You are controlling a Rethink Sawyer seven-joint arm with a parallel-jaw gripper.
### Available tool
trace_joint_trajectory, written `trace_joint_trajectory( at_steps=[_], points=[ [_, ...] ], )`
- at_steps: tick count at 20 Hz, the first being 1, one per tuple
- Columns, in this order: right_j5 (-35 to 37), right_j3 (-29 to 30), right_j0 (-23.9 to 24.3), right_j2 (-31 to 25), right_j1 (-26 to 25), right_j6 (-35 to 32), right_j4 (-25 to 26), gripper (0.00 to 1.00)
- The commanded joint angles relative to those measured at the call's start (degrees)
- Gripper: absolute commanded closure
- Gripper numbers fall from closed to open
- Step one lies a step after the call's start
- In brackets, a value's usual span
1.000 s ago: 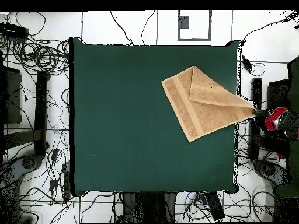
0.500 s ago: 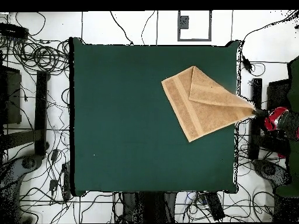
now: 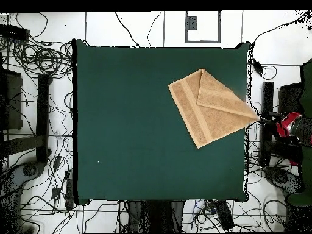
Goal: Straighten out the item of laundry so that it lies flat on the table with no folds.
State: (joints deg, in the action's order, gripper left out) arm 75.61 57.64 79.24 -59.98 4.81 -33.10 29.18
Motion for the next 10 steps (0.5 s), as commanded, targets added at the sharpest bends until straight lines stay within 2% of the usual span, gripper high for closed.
trace_joint_trajectory(
  at_steps=[1, 4, 10],
  points=[
    [-0.8, 3.4, -3.0, 2.1, 0.8, 13.8, 1.1, 0.00],
    [-2.5, 5.8, -2.9, 2.4, 2.2, 11.2, 1.4, 0.00],
    [-9.5, 18.4, -2.3, 0.5, 13.7, -2.9, 0.5, 0.00]
  ],
)
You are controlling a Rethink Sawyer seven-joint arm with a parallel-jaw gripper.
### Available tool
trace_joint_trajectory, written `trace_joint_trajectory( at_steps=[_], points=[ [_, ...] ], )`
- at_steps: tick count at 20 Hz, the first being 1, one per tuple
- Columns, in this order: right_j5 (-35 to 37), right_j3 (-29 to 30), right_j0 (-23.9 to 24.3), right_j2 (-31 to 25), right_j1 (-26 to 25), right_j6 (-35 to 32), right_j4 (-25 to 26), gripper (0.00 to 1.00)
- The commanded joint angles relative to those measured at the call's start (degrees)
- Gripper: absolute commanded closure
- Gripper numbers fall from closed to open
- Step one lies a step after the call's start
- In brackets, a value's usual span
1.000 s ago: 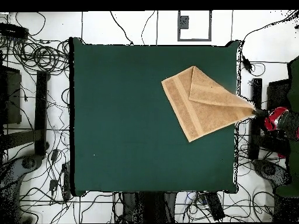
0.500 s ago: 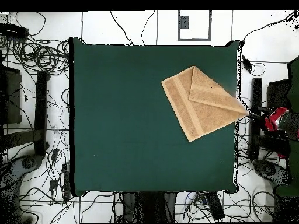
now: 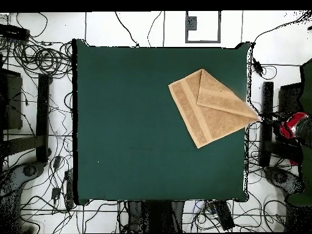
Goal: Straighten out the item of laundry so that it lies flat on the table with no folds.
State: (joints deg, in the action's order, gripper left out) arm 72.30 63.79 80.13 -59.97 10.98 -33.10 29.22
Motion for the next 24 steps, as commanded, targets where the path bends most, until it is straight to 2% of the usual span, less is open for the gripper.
trace_joint_trajectory(
  at_steps=[1, 5, 10, 24],
  points=[
    [-7.2, 13.7, -3.6, 0.5, 9.0, -5.3, 0.3, 0.00],
    [-12.7, 19.0, -4.9, 1.5, 13.2, -12.9, -0.1, 0.00],
    [-20.2, 23.7, -7.5, 4.0, 17.0, -19.3, -0.1, 0.00],
    [-31.5, 28.9, -12.4, 11.4, 22.7, -23.9, -2.2, 0.00]
  ],
)
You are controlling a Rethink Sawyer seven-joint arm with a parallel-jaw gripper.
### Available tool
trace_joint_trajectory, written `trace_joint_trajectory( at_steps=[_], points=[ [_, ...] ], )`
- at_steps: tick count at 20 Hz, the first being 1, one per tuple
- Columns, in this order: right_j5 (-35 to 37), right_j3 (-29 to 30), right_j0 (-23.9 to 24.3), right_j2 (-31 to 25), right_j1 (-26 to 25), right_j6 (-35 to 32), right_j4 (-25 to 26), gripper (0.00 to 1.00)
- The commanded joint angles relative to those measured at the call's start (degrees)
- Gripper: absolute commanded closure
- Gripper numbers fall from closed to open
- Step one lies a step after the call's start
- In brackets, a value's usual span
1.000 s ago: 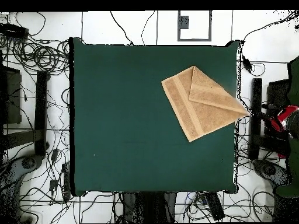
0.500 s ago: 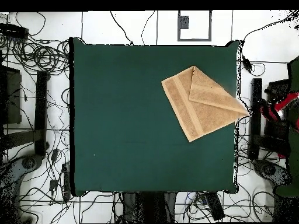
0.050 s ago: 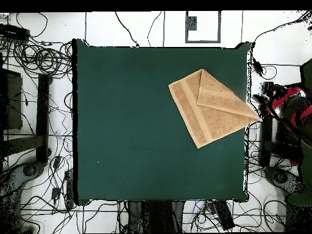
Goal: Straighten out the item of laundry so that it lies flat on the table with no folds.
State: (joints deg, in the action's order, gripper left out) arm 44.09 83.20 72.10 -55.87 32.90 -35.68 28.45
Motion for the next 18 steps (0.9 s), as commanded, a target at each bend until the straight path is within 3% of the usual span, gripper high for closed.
trace_joint_trajectory(
  at_steps=[1, 18],
  points=[
    [-4.0, 9.7, -4.7, 8.0, 1.0, -21.5, -1.9, 0.00],
    [-13.7, 12.5, -8.9, 13.6, 2.9, -26.0, -3.2, 0.00]
  ],
)
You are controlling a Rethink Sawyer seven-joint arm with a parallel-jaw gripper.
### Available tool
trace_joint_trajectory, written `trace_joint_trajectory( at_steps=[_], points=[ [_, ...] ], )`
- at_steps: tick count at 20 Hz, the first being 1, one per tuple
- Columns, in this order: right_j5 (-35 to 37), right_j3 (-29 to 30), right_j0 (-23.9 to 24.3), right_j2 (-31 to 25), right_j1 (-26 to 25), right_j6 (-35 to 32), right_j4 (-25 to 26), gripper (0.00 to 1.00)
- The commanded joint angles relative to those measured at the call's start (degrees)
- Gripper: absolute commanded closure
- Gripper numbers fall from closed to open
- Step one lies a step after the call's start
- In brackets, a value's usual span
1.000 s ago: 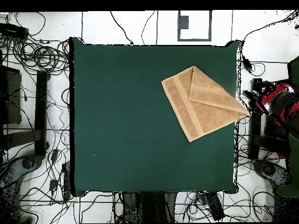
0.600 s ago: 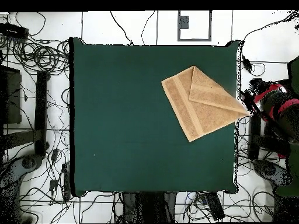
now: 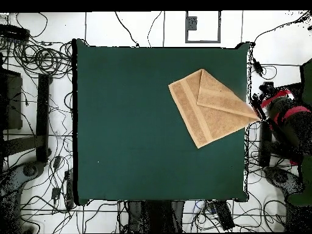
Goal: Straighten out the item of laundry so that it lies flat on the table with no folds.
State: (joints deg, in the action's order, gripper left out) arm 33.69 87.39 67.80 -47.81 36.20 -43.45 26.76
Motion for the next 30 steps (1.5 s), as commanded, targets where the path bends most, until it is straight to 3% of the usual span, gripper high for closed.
trace_joint_trajectory(
  at_steps=[1, 15, 30],
  points=[
    [-3.6, 8.3, -4.9, 5.9, -0.2, -18.4, -1.7, 0.00],
    [-11.1, 8.2, -13.1, 15.3, 0.9, -24.8, -2.4, 0.00],
    [-16.8, 10.2, -22.6, 24.0, 3.0, -29.9, -6.8, 0.00]
  ],
)
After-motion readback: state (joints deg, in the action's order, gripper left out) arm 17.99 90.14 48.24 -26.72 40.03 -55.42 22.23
